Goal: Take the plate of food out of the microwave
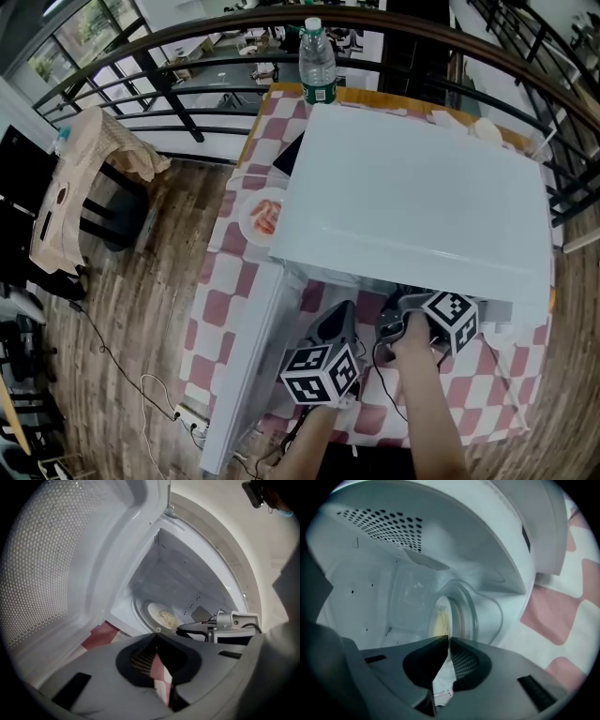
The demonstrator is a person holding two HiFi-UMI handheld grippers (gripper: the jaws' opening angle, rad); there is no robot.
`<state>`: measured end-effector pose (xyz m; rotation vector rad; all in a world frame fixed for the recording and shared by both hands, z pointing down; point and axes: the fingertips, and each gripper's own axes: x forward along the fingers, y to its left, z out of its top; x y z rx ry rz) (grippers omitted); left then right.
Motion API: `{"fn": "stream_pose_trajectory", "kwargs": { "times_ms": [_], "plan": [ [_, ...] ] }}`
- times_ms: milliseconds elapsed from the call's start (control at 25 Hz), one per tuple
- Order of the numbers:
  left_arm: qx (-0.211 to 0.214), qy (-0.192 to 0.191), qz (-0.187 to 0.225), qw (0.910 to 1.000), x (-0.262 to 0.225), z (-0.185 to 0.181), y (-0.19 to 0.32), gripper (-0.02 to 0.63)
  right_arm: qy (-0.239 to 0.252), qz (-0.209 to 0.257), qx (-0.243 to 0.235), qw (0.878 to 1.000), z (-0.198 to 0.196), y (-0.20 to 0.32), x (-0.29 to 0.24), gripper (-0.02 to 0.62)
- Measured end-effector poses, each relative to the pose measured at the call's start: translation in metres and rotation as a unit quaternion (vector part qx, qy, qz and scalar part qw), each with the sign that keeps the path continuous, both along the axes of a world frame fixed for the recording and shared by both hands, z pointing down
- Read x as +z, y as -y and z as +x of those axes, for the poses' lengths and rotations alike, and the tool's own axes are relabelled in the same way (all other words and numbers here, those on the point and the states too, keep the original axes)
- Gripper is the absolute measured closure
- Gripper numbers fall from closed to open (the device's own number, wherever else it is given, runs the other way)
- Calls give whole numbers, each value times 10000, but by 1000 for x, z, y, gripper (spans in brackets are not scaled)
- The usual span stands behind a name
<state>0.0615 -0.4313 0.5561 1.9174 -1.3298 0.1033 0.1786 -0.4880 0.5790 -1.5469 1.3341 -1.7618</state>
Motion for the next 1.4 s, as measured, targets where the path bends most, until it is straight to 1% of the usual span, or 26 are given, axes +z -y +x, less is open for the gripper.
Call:
{"fn": "stream_pose_trajectory", "kwargs": {
  "times_ms": [320,640,920,1000,1080,1280,1400],
  "plan": [
    [3,10,4,10000,-1,-1,-3,604,111,70,84,9999,1,-17,-4,575],
    [33,30,4,10000,-2,0,-9,604,142,-19,139,9998,5,-46,-6,575],
    [25,27,-6,10000,-1,0,-12,604,276,27,63,9996,4,-55,-2,561],
    [20,12,0,10000,-2,0,-13,604,212,18,-25,9998,4,-54,-3,543],
    [3,23,4,10000,-2,-2,-13,604,237,68,-67,9997,2,-52,-6,463],
    [-26,38,-1,10000,-2,-1,-16,604,240,-55,-170,9996,-4,-47,1,463],
    [-25,36,-22,10000,-1,-1,-18,604,342,53,-171,9993,-9,-42,1,463]
  ]
}}
